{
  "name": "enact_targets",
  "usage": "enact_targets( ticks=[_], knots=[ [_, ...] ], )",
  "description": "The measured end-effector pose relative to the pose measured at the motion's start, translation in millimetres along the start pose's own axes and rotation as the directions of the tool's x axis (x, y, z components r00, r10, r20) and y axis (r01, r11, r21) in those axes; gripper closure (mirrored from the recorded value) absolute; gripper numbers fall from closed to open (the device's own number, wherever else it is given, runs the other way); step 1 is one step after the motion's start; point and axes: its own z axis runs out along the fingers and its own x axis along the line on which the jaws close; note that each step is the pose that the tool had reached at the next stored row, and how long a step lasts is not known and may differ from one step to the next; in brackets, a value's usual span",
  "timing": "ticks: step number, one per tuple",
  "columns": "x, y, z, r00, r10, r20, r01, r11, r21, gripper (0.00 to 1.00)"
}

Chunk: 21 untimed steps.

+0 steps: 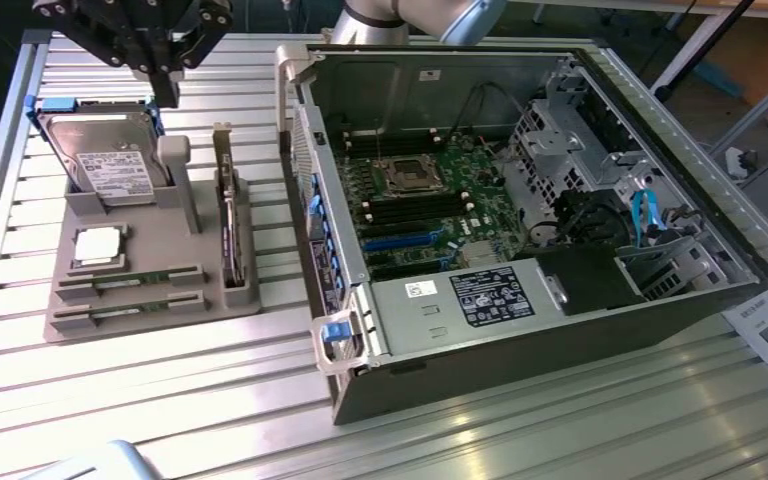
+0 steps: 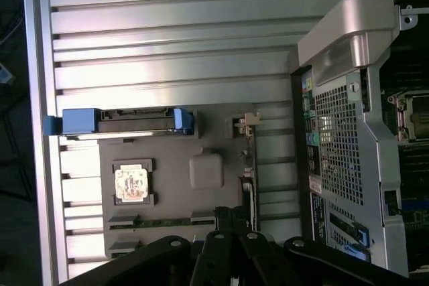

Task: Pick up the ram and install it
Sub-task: 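Reach for the ram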

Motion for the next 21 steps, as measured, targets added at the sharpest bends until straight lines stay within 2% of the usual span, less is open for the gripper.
enact_targets(
  ticks=[4, 11, 15, 21],
  knots=[
    [12.4, -1.0, -0.3, 1.0000, 0.000, 0.0000, 0.000, 1.0000, 0.0000, 0.90],
    [27.7, -2.1, -0.8, 1.0000, 0.000, 0.0000, 0.000, 1.0000, 0.0000, 0.90],
    [33.4, -2.5, -0.7, 1.0000, 0.000, -0.0012, 0.000, 1.0000, 0.0002, 0.90],
    [33.8, -2.6, -0.8, 1.0000, 0.000, -0.0016, 0.000, 1.0000, 0.0003, 0.90]
  ],
)
